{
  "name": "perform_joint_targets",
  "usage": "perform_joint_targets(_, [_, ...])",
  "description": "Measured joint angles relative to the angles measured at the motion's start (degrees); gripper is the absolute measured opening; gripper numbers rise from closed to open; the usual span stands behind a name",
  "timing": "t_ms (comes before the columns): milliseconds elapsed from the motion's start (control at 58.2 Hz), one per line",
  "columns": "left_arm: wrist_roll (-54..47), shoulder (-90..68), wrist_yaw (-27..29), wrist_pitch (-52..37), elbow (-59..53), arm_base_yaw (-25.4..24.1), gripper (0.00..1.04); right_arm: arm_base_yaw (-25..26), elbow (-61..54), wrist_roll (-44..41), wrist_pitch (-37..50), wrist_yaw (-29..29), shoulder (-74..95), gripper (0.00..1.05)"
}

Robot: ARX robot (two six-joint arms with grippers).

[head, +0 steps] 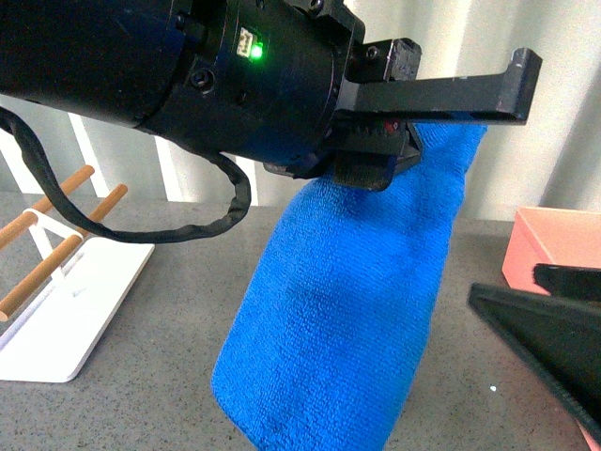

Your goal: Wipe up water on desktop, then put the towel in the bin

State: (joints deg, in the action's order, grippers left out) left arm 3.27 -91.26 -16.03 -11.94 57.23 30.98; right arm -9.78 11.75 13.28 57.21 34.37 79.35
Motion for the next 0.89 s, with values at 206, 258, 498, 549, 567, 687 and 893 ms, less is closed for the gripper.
perform_joint_targets(206, [2.9,0.0,0.2,1.2,1.2,0.7,0.06,-7.0,2.7,-5.7,7.3,-0.1,7.7,0.98])
perform_joint_targets(258, [3.4,0.0,0.0,1.4,1.3,0.9,0.06,-7.8,3.7,-6.2,8.3,0.5,8.7,0.98])
perform_joint_targets(498, [4.7,0.0,-0.1,1.9,1.3,1.1,0.06,-8.3,8.6,-7.3,7.9,1.6,10.5,0.98])
perform_joint_targets(549, [4.9,0.0,-0.1,1.9,1.3,1.0,0.06,-8.2,9.3,-7.3,7.6,1.5,10.8,0.96])
perform_joint_targets(567, [4.9,0.0,-0.1,1.9,1.3,1.0,0.06,-8.2,9.5,-7.3,7.5,1.5,10.8,0.95])
perform_joint_targets(687, [5.1,0.1,-0.1,1.9,1.3,0.9,0.06,-7.6,10.4,-7.2,7.7,1.1,11.4,0.77])
perform_joint_targets(893, [6.6,0.3,-1.1,2.3,1.3,0.2,0.06,-6.5,10.4,-6.4,10.1,1.2,12.3,0.44])
